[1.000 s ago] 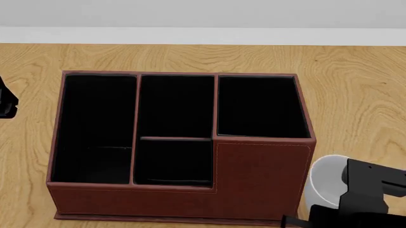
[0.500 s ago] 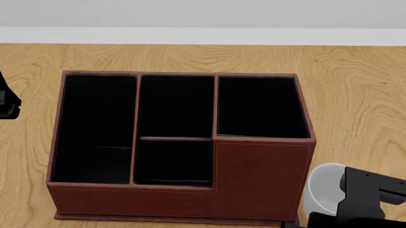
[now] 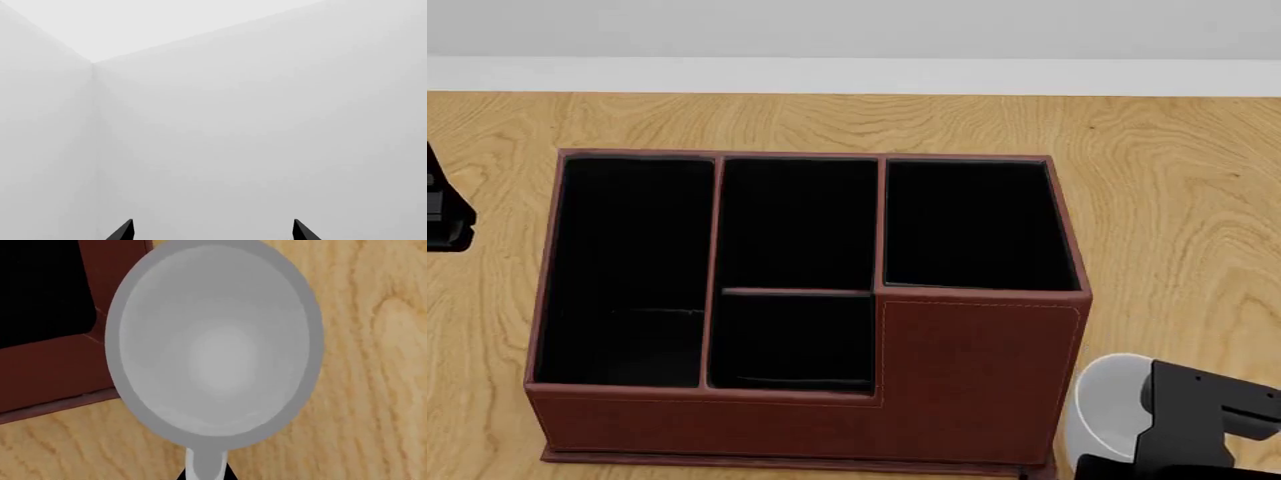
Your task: Pick up the white mug and place it to the right of the caddy.
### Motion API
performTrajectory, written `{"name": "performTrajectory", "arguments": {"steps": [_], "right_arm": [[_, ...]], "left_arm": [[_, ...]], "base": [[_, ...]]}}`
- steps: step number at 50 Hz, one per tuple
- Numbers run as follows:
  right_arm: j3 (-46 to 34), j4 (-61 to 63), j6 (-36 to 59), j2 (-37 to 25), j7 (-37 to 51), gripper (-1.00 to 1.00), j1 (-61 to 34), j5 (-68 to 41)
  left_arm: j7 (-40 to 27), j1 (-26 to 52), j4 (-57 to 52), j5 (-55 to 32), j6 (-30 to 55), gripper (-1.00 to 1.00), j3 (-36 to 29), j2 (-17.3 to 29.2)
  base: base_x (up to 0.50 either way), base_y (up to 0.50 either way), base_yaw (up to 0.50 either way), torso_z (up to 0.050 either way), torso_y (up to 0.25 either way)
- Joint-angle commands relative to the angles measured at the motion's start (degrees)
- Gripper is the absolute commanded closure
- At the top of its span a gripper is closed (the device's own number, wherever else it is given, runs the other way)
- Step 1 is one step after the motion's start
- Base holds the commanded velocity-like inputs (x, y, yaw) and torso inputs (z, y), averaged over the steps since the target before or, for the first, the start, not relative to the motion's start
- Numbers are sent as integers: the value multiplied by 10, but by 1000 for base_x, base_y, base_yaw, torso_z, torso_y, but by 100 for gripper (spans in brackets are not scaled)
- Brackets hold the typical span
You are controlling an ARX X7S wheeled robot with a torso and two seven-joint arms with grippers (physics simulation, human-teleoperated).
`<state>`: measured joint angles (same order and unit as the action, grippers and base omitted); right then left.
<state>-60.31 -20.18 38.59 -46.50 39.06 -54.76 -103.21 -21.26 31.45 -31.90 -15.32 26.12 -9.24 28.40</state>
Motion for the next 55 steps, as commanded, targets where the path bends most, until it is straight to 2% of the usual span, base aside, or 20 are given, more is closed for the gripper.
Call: {"name": "performTrajectory", "arguments": {"steps": [1, 43, 44, 55], "right_arm": [[0, -19, 4, 8, -20, 100, -4, 23], [-3, -44, -7, 20, -44, 100, 17, 28], [-2, -43, -8, 19, -43, -100, 19, 26], [2, -33, -10, 14, -38, -100, 22, 23]], "left_arm": [[0, 0, 4, 0, -4, -100, -1, 0], [-4, -4, 3, -3, -4, -100, -3, 3], [-4, -5, 4, -2, -6, -100, -3, 2], [-4, -5, 5, -3, -8, -100, -3, 2]], "base": [[0, 0, 0, 0, 0], [2, 0, 2, 0, 0], [12, 0, 3, 0, 0], [0, 0, 0, 0, 0]]}}
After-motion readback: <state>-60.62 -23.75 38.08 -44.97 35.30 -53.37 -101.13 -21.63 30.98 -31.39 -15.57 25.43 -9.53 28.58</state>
